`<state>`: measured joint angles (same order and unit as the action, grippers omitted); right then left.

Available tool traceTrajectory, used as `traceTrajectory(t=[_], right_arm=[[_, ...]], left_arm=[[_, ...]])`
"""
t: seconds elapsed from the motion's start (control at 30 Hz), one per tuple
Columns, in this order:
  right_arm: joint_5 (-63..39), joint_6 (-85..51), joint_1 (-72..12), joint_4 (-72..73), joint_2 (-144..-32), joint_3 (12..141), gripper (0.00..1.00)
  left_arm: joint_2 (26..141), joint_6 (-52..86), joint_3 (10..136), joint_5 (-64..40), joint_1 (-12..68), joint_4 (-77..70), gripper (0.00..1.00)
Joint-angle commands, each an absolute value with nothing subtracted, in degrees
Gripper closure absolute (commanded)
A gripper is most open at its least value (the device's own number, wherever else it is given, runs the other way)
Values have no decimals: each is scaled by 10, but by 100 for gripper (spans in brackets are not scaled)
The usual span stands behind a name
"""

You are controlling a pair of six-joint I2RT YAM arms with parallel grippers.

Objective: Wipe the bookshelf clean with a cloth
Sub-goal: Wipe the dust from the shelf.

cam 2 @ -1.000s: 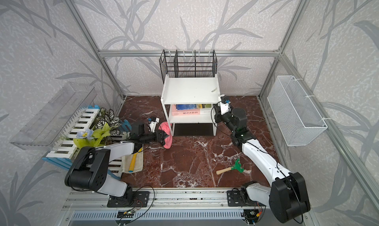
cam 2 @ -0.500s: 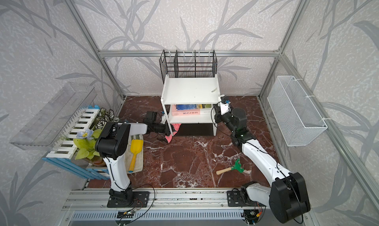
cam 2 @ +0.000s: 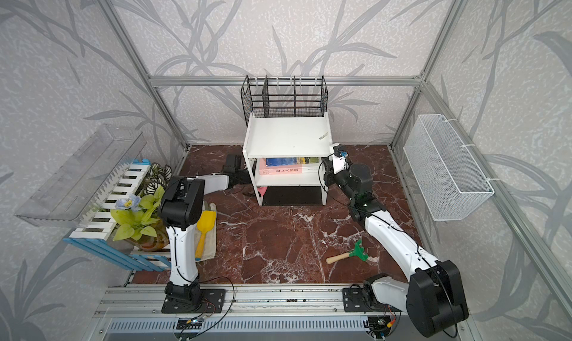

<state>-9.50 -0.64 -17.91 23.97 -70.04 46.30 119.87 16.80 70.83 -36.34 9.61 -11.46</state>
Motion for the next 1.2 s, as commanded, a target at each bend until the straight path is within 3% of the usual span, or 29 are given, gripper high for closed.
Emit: traceTrajectory(t=[0.0,0.17,0.23,0.5,0.83,1.07,1.17], right_arm=[[-82,-52,-182,164,-732,431,100],[-82,-56,-183,161,-733,435,100],[-76,-53,-183,156,-724,434,100],[-68,-36,-183,142,-704,429,100],[-80,-67,-184,128,-747,451,100],[-70,-80,-185,126,-747,458,100],[-24,-102,-185,116,-746,460,100]], left_arm=[[1137,220,654,-322,78,-247,100],[1246,244,882,-465,76,-170,100],[1248,283,908,-498,77,-211,100],[1098,222,740,-431,89,-230,100],[1245,233,672,-368,92,-189,100],[1105,160,683,-356,92,-81,100],[999,180,619,-324,96,-73,100]])
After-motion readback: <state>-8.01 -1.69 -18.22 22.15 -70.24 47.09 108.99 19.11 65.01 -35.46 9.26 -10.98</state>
